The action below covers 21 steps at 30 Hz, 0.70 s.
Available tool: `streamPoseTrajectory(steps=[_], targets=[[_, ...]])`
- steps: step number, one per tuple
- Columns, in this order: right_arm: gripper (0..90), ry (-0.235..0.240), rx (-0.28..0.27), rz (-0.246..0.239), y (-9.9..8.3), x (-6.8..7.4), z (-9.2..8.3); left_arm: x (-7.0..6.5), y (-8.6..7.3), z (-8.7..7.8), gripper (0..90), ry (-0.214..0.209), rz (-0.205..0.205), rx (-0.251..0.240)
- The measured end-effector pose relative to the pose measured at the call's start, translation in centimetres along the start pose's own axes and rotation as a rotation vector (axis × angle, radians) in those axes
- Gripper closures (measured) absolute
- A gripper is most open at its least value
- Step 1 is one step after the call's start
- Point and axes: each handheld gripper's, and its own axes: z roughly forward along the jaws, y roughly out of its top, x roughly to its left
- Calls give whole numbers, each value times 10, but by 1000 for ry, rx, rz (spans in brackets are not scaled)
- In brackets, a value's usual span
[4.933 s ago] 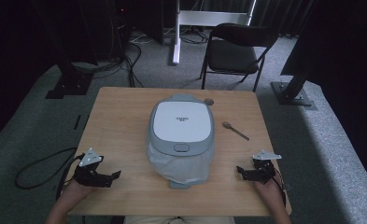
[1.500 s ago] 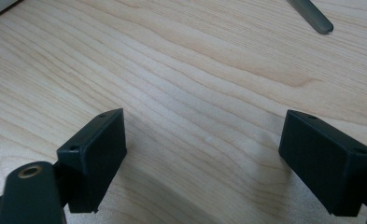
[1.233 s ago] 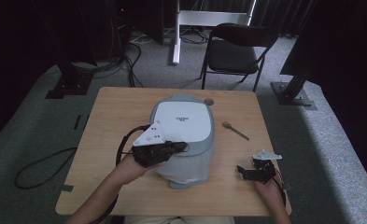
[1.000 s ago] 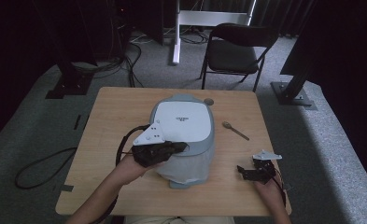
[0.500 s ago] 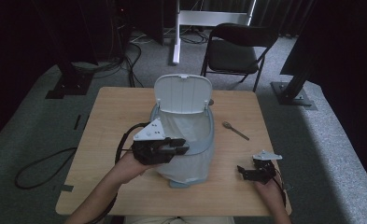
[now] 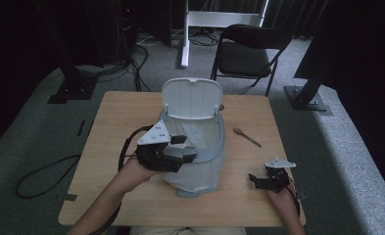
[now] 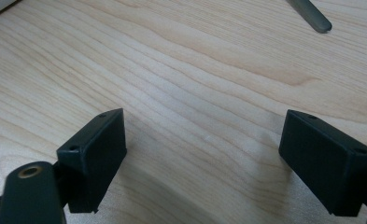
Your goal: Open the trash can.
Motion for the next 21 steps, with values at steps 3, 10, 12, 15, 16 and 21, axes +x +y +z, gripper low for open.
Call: streamPoseTrajectory(steps=[3,10,12,15,16,21], targets=[[140,0,0,0,0,0,0,3,0,-3,300,30,-12,-26],[140,0,0,0,0,0,0,8,-2,-8,181,76,-38,-58],[140,0,0,0,0,0,0,9,-3,-8,181,84,-43,-68],[141,0,0,0,0,0,0,10,-6,-10,159,121,-38,-105],[140,0,0,0,0,0,0,10,-6,-11,158,135,-34,-110],[140,0,0,0,0,0,0,12,-7,-15,108,146,-38,-123]])
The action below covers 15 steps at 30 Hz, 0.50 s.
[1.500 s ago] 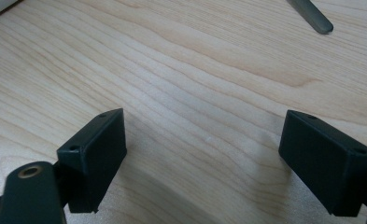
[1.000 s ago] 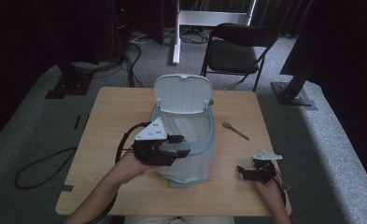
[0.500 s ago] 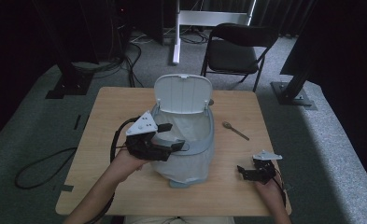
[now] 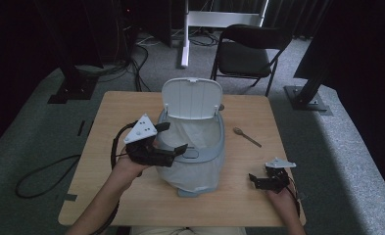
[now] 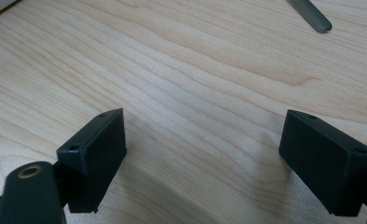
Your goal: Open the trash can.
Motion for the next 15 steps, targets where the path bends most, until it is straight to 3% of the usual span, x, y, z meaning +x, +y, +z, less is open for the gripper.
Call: streamPoseTrajectory(steps=[5,9,10,15], targets=[[141,0,0,1,0,0,0,4,-1,-5,99,13,-28,-8],[140,-1,0,2,0,0,0,6,-2,-8,69,53,-21,3],[141,-1,0,2,0,0,0,7,-2,-9,0,56,-24,15],[140,-1,0,2,0,0,0,12,-5,-13,0,99,-54,13]])
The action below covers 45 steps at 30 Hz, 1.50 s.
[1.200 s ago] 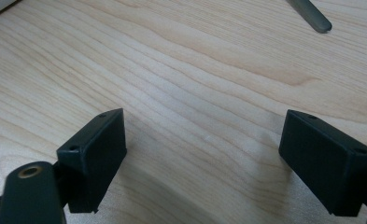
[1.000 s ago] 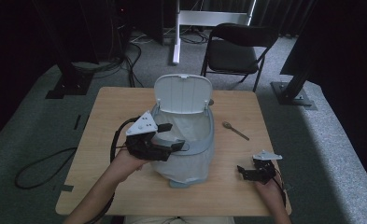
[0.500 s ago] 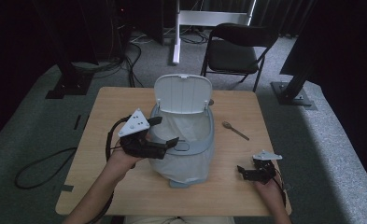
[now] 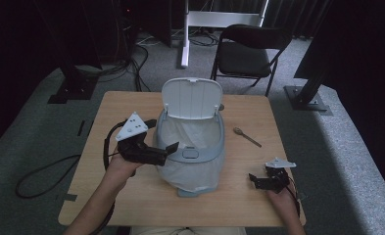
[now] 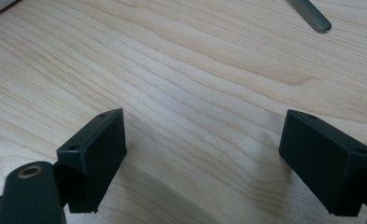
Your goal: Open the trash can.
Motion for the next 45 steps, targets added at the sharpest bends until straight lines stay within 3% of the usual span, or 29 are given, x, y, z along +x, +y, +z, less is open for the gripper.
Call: streamPoseTrajectory(steps=[7,18,25,29,36,45], targets=[[140,-1,0,0,0,0,0,8,-5,-8,0,64,-6,-15],[140,-1,0,0,0,0,0,21,-18,-18,0,111,-41,-28],[140,-3,0,0,0,0,0,28,-28,-22,0,154,-41,-26],[140,-3,0,0,0,0,0,37,-39,-28,0,194,-70,-27],[140,-3,0,0,0,0,0,52,-62,-28,0,233,-66,3],[139,-4,0,1,0,0,0,72,-96,-27,0,291,-139,38]])
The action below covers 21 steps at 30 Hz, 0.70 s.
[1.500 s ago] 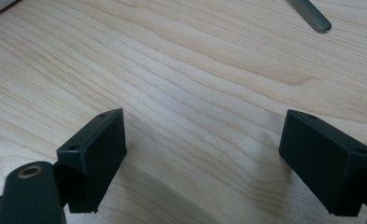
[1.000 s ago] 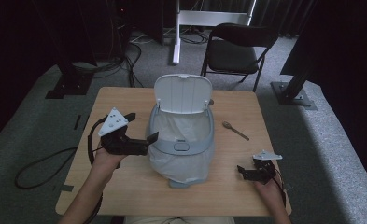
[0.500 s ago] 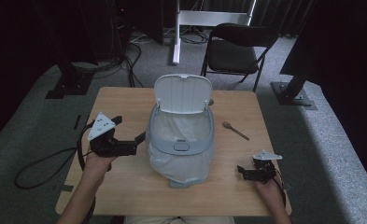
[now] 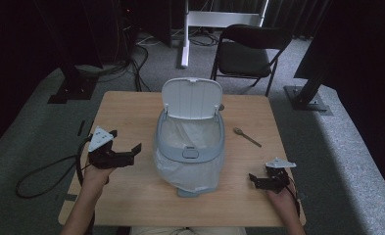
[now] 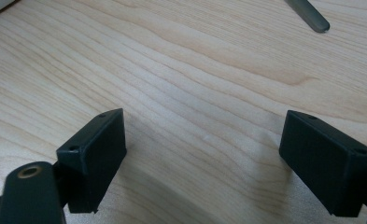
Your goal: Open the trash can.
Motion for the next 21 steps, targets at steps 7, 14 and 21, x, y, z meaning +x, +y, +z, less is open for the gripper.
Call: streamPoseTrajectory(steps=[7,14,21], targets=[[139,-1,0,2,0,0,0,9,-20,4,0,40,-25,33],[136,-3,0,3,0,0,0,16,-35,7,0,87,-28,72],[135,-4,1,3,0,0,0,27,-54,12,0,134,-57,130]])
